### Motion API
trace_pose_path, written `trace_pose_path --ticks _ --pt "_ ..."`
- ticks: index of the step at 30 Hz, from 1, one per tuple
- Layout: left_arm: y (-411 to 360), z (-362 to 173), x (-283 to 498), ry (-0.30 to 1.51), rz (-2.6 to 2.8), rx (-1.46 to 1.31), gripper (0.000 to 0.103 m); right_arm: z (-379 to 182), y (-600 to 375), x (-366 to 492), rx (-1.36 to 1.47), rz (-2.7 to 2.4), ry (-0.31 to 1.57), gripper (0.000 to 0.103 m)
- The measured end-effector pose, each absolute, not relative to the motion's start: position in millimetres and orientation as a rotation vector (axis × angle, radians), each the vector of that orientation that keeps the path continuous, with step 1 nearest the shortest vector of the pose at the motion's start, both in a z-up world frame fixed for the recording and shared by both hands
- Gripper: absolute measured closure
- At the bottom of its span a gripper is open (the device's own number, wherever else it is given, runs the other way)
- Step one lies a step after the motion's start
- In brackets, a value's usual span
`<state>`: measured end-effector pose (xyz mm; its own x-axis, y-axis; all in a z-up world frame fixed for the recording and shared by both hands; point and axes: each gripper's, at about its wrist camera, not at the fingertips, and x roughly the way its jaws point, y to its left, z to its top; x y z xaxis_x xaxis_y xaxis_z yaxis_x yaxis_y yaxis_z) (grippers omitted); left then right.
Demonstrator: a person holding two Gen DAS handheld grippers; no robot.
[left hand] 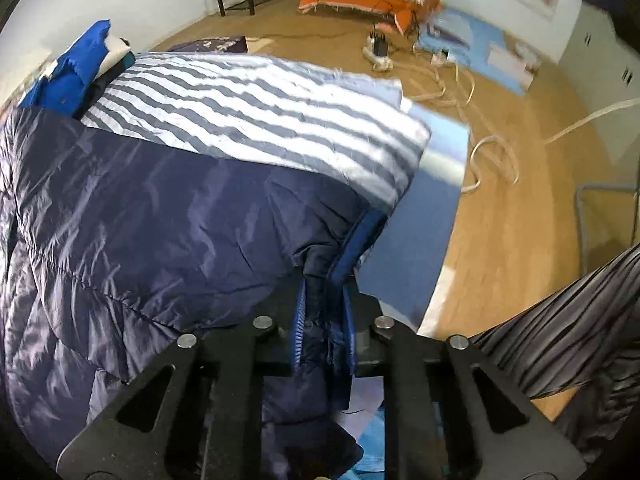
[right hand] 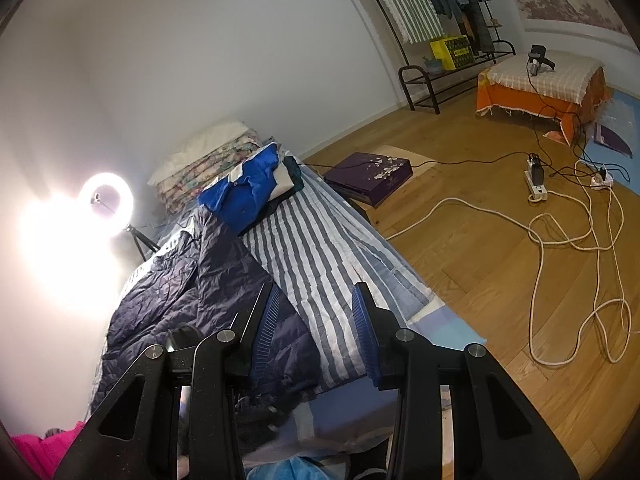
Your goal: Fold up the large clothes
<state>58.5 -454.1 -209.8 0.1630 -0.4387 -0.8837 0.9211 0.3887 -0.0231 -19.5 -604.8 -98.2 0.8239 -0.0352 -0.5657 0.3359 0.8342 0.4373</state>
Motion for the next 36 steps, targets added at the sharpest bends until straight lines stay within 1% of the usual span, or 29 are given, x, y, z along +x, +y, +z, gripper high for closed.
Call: trace_pose_path --ticks 5,13,17,24,30,36 --pt "-438 -187 73 0.987 -1.097 0.496 0.097 -97 -601 -17 0.546 -0.202 0.58 0.067" --pt "-392 -138 111 0.986 -1.091 0.292 0.098 -98 -590 -3 0.534 -0.174 0.617 0.067" --pt "-348 -105 148 0.948 -1.031 0.179 0.098 -96 -569 18 0.494 -0.123 0.656 0.067" --pt "-258 -69 216 0.88 -0.859 0.056 0.099 -93 -511 83 0.358 0.004 0.746 0.067" --pt "-168 -65 276 0.851 -0.68 -0.041 0.099 -107 -467 161 0.334 0.135 0.853 0.067" --pt "-69 -95 343 0.883 -0.477 -0.193 0.099 -138 -429 226 0.283 0.171 0.977 0.067"
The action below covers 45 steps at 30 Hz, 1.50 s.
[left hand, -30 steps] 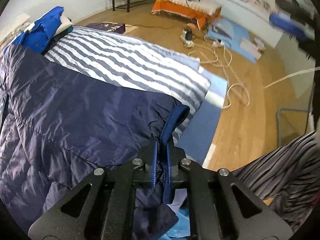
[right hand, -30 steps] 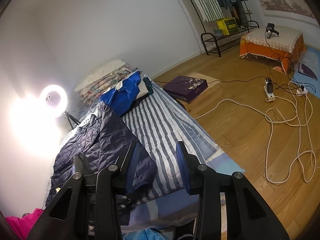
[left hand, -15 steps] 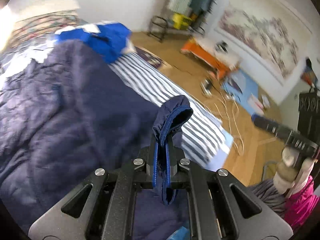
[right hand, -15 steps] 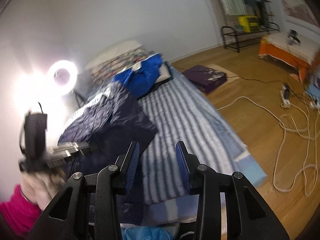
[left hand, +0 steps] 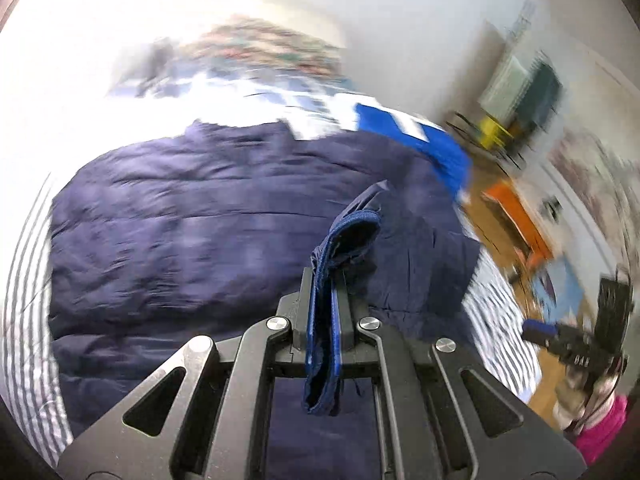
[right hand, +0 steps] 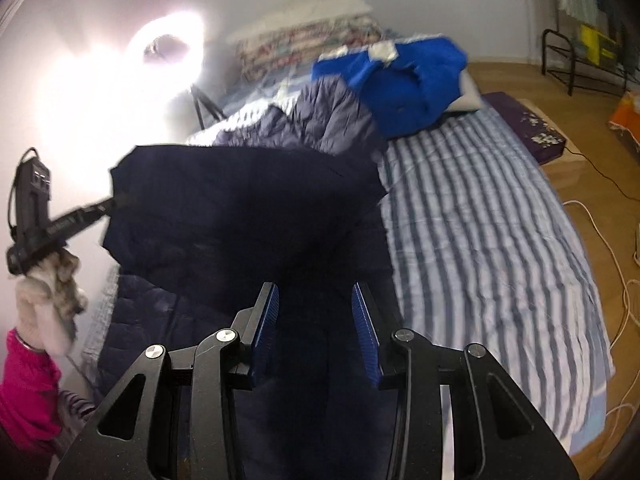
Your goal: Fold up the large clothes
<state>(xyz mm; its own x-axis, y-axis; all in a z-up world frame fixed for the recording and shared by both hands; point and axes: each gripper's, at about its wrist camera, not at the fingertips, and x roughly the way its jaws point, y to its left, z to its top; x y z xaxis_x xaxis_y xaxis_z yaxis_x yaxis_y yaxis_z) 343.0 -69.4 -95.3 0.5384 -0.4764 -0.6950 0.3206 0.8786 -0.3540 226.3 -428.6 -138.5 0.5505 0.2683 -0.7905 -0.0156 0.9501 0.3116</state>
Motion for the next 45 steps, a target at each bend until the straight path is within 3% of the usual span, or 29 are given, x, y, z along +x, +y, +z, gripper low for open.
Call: trace_pose_path --ticks 9,19,31,33,35,45 --pt "29 -138 395 0.892 -0.254 -0.319 0.099 -165 -400 301 0.143 0.126 1.004 0.067" --pt "42 -169 422 0.889 -0.205 -0.27 0.099 -194 -377 397 0.103 0.117 0.98 0.067" --pt "50 -226 464 0.978 -0.096 -0.185 0.095 -249 -373 446 0.072 -0.008 1.015 0.067" --pt "51 -225 467 0.962 -0.081 -0.177 0.091 -249 -370 446 0.049 -0.01 1.013 0.067" --pt "54 -220 469 0.947 -0.038 -0.157 0.076 -248 -372 448 0.059 -0.006 1.015 0.067" --pt "78 -161 434 0.887 -0.036 -0.143 0.073 -200 -378 418 0.056 0.052 0.974 0.067"
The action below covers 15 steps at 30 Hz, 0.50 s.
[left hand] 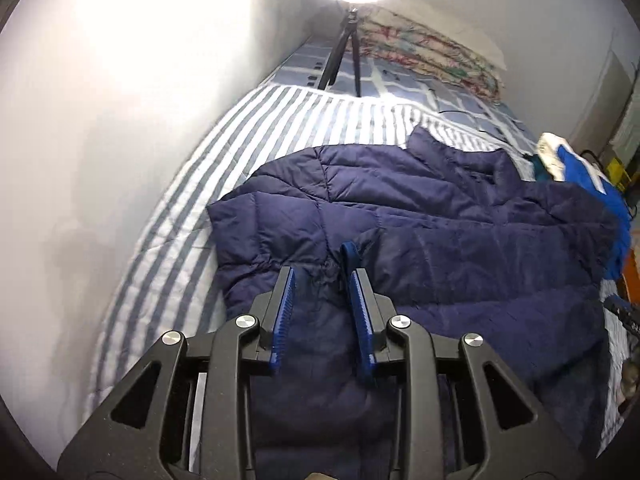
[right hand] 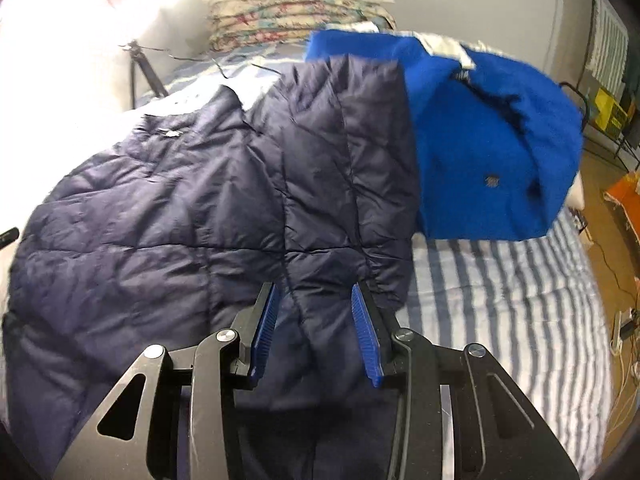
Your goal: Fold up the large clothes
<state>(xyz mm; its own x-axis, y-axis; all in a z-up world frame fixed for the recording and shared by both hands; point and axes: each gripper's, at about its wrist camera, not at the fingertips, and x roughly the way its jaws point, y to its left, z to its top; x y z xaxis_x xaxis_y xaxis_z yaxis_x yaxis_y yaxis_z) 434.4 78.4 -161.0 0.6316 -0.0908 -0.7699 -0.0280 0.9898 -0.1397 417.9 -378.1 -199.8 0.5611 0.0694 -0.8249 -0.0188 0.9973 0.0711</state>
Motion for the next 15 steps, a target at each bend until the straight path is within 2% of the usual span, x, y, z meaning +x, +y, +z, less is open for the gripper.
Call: trace_pose_path --ticks 4,9,11,15 --pt "88 -134 390 0.868 -0.077 -0.159 0.054 -168 -387 386 0.09 0.092 0.945 0.067" --pt "100 -114 322 0.888 -0.143 -0.206 0.051 -130 -405 328 0.133 0.137 0.893 0.067" --pt "100 -111 297 0.895 -0.155 -0.197 0.047 -121 -410 304 0.135 0.147 0.877 0.067" --pt "105 -113 240 0.906 -0.175 -0.191 0.045 -110 -420 252 0.138 0.165 0.85 0.067"
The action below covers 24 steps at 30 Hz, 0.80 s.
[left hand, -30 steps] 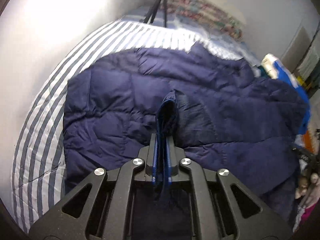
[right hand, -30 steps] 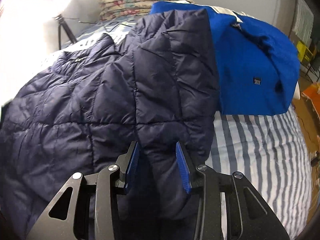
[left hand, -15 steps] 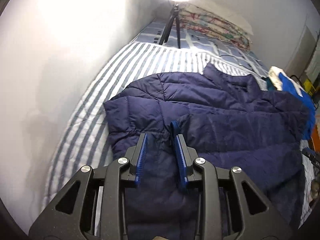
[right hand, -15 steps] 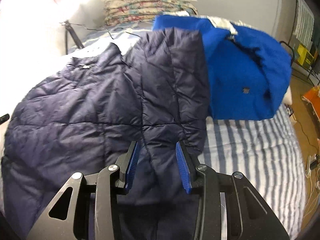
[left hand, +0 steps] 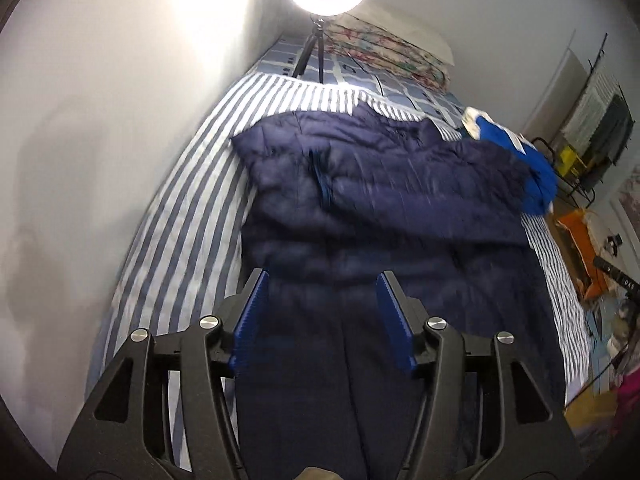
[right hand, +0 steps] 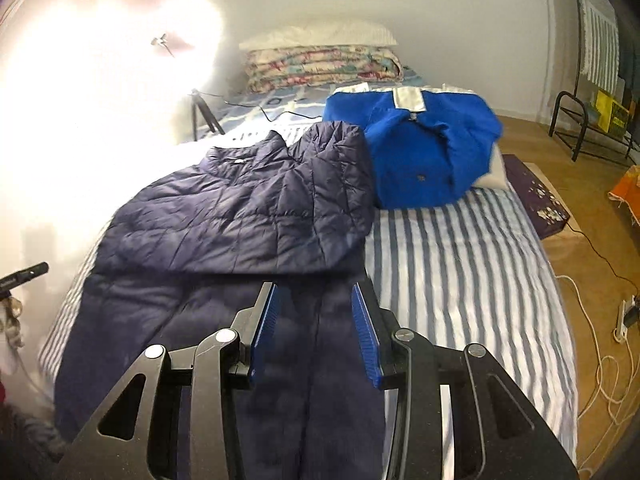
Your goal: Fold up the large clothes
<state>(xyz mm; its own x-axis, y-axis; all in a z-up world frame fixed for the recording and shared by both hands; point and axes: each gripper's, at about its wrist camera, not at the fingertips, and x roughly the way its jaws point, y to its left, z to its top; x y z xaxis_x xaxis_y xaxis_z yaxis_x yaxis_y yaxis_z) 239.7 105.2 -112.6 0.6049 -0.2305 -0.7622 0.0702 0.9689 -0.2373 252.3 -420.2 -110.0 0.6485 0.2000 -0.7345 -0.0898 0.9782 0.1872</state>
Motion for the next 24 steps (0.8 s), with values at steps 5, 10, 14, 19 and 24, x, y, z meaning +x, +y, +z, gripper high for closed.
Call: trace_pose_path --ticks 5,10,14,19,24 --pt "112 -131 184 0.966 -0.19 -0.213 0.045 -114 -440 190 0.149 0.165 0.824 0.066" --pt "123 -157 145 1.042 -0.186 -0.285 0.045 -137 -454 153 0.179 0.149 0.876 0.054" --pt "130 -184 118 1.116 -0.197 -0.344 0.045 -162 -459 135 0.215 0.179 0.978 0.054" --pt "137 -205 97 1.158 -0.188 -0.39 0.045 -200 -473 117 0.306 0.189 1.111 0.054" --pt "146 -218 78 1.19 -0.197 -0.469 0.045 -219 -478 105 0.378 0.197 1.17 0.054"
